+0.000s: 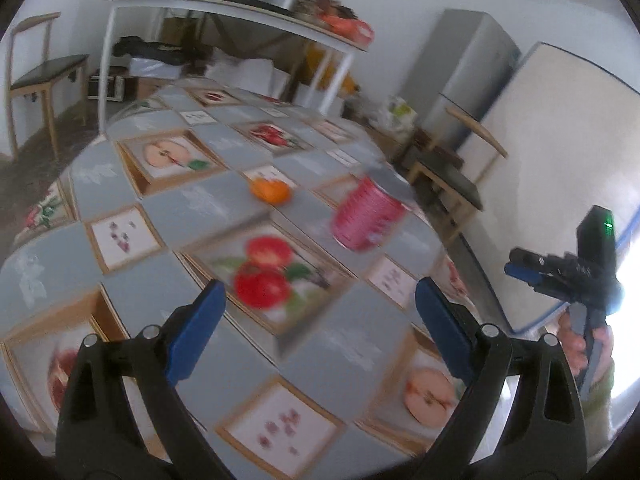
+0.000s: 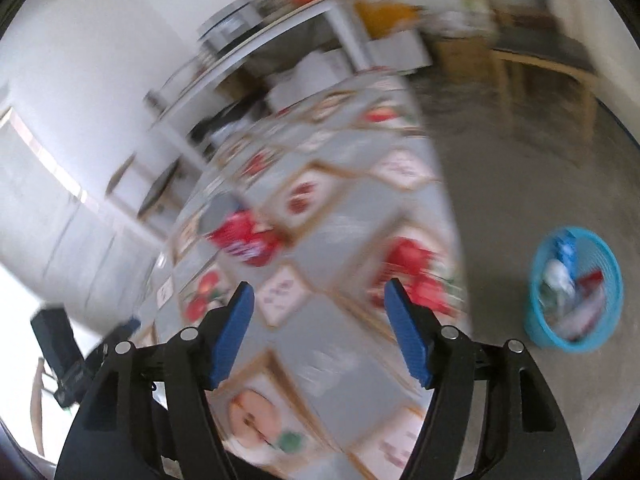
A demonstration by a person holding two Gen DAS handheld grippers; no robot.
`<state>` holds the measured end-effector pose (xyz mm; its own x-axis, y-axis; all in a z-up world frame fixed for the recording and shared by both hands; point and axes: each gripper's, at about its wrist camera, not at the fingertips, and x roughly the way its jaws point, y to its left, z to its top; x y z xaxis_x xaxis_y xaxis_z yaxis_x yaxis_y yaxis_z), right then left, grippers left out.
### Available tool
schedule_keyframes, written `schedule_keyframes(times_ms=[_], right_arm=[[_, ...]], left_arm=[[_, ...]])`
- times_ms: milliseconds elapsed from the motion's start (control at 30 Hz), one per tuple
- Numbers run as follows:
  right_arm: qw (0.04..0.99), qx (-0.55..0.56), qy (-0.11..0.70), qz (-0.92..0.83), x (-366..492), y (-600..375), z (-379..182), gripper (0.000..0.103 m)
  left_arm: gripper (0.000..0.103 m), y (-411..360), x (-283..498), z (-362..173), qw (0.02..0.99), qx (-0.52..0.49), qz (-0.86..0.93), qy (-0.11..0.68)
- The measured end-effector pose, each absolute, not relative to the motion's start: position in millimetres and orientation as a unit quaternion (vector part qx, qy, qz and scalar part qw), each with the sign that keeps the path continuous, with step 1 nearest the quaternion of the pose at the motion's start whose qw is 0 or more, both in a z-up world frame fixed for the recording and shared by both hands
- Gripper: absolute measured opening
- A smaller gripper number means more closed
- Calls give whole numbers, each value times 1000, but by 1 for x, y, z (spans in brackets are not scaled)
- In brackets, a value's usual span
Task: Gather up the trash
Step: 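Close the right gripper on the red drink can while the left gripper closes on the orange peel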
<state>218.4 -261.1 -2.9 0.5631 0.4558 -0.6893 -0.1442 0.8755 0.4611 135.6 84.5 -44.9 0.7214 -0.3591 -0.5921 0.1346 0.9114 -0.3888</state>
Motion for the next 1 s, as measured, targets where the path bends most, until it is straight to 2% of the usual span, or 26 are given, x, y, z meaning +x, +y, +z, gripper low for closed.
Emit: schedule_keyframes(times_ms=[233,400,567,900,1000], right_arm=[[878,79,424,207,266,-179,4,82],[878,44,432,200,295,-153,-8,82],[878,18,430,207,307,-136,-18,82],[880,13,419,221,322,-124,-25,82],[883,4,415,221,324,-119,-26,73]], left_arm=[[92,87,226,-47,901,-109,-127,400],[91,74,285,-63,880,-58,-149,447],[90,62,314,-79,873,-30,-157,461],[64,52,339,-98,863,-37,-161,477],[57,48,340,-99,868,-24,-153,471]])
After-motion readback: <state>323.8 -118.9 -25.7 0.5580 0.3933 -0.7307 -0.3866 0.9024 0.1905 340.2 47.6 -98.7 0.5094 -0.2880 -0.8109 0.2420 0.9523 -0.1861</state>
